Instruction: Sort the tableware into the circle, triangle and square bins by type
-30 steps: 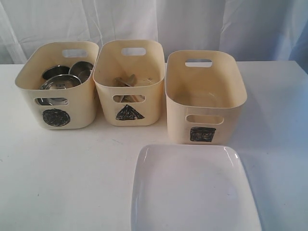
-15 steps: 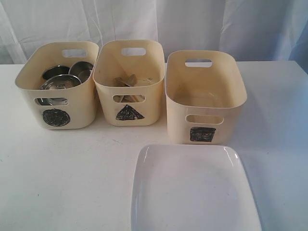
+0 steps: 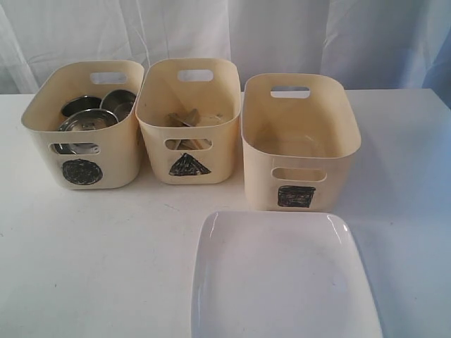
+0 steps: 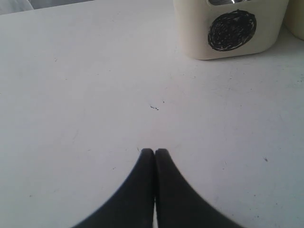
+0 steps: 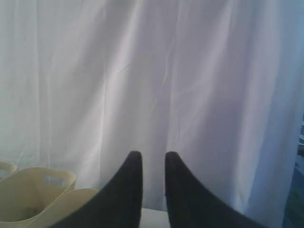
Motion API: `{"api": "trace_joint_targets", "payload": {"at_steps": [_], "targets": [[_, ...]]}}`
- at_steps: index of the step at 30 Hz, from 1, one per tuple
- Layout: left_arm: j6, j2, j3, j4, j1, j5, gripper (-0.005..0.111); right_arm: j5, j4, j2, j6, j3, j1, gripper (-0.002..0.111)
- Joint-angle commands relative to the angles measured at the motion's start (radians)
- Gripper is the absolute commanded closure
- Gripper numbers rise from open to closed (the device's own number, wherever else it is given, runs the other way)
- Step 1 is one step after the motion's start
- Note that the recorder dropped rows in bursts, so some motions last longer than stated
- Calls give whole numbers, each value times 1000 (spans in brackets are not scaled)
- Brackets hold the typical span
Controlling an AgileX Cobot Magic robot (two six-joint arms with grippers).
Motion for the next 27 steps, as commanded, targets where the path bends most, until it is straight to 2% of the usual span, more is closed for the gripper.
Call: {"api": "trace_joint_targets", "payload": {"at_steps": [1,7,12,20,22,27], "targets": [[0,-3,4,-6,-4,-1,107,-167,174,4,-7,20,-244,95],[0,-3,4,-6,-4,-1,107,-453,488,4,-6,111,-533,106],[0,-3,4,-6,-4,-1,107,-520,507,4,-8,165,-687,108],[0,-3,4,-6,-4,-1,107,-519,527,4,-32,254,-751,108],[0,-3,4,-6,-4,-1,107,-518,629,4,-63,270,-751,108],[0,-3,4,-6,-4,-1,107,-528,1029,4,-454,270,-751,108]]}}
